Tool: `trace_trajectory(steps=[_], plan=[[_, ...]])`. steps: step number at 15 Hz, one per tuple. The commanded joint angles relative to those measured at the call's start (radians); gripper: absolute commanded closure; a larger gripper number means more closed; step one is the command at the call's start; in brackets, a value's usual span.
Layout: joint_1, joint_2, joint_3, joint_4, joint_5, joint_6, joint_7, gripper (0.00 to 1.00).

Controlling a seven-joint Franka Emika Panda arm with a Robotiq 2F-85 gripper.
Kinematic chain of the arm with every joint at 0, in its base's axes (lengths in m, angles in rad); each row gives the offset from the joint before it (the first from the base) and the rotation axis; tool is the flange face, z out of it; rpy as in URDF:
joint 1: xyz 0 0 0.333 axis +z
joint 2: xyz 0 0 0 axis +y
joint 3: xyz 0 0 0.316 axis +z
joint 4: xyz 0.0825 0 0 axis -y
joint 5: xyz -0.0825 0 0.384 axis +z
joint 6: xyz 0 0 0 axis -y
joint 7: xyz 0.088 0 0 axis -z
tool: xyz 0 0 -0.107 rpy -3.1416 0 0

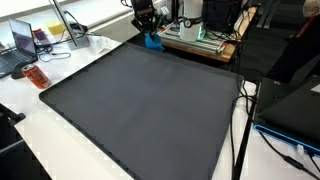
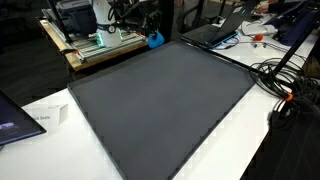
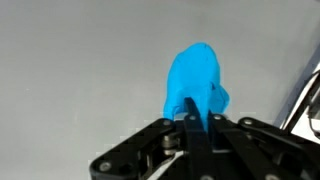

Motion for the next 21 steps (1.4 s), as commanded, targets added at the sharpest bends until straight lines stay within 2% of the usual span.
trace_trajectory(steps=[1,5,8,12,21], plan=[[-0.210,-0.100,0.222,-0.048,0.058,0.006,-0.052,0.99],[-0.427,-0.115,0.421,-0.051,0.148,0.009,-0.113,0.99],[-0.515,-0.117,0.490,-0.041,0.190,0.000,-0.139,0.99],[-0.564,-0.135,0.527,-0.052,0.198,-0.044,-0.152,0.99],[-0.601,-0.226,0.570,-0.116,0.282,-0.162,-0.215,0.99]])
